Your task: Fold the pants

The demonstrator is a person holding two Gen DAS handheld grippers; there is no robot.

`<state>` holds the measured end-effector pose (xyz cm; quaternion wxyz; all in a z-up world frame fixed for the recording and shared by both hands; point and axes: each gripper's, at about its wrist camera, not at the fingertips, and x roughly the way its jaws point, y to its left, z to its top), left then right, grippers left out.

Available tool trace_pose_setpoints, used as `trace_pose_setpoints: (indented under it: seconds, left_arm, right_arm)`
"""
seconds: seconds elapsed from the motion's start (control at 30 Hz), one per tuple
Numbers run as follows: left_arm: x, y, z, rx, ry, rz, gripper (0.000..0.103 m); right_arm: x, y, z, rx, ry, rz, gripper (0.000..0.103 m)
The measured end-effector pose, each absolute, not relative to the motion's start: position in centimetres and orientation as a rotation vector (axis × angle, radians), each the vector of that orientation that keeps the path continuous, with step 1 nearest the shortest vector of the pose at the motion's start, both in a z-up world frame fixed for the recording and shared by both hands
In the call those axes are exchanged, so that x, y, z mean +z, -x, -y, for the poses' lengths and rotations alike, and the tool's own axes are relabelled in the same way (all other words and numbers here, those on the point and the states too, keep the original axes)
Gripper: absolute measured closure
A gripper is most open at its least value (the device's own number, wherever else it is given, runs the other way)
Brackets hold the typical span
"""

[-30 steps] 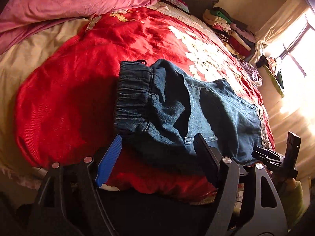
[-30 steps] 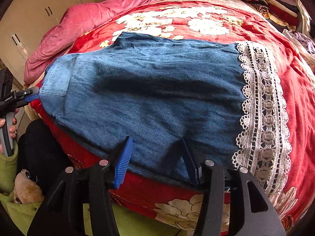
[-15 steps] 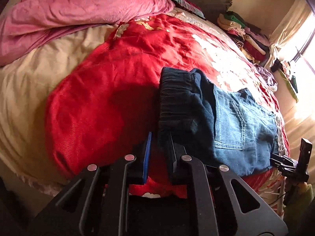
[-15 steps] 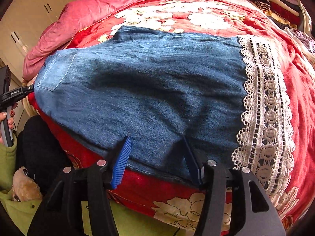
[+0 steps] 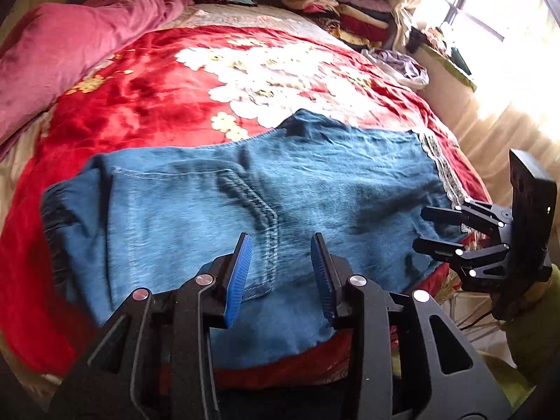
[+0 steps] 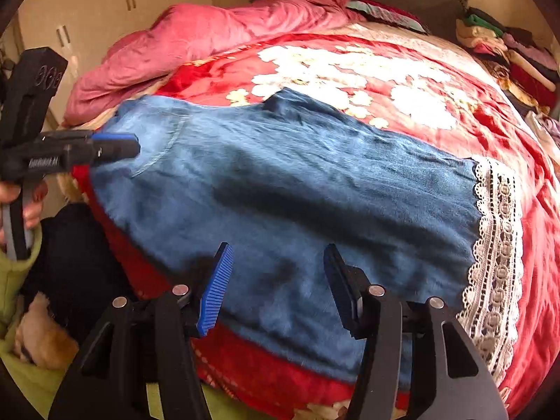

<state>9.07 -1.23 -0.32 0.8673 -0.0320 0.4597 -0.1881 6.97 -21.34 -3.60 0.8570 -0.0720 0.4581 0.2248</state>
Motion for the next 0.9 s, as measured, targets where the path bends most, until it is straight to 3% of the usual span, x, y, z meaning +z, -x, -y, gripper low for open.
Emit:
trace_pose_setpoints:
  seconds: [0.13,0.4,0.53,0.7,0.9]
  left_arm:
    - [-2.9,-8.6,3.2,-0.357,-0.073,-1.003,0.063]
    - [-4.2,-6.9,1.5,-0.379,-0.036,-1.016,0.060]
    - [-2.9,-6.8,1.3,-0.416,0.022,-1.005,0.055]
    - [0.9,-8.6,0.9,-0.454,0.103,-0.937,0.045]
    - [1.9,-14.4,1.2,-0.426,0.115,-0.948,0.044]
  right_arm:
    - [-5.6,-6.9,20.3,0.471,0.242,-1.021,0.049]
    - [-6.4,-4.9,20.8,0.475,0.276,-1.028,0.049]
    - [-5.2,-5.1,21.6,0.527,0.205,-1.044,0.050]
    - [-1.8,-6.1,24.3,0.500,0.117,-0.913,0.050]
    - [0.7,-9.8,30.5,0.294,0.015,-0.840,0.050]
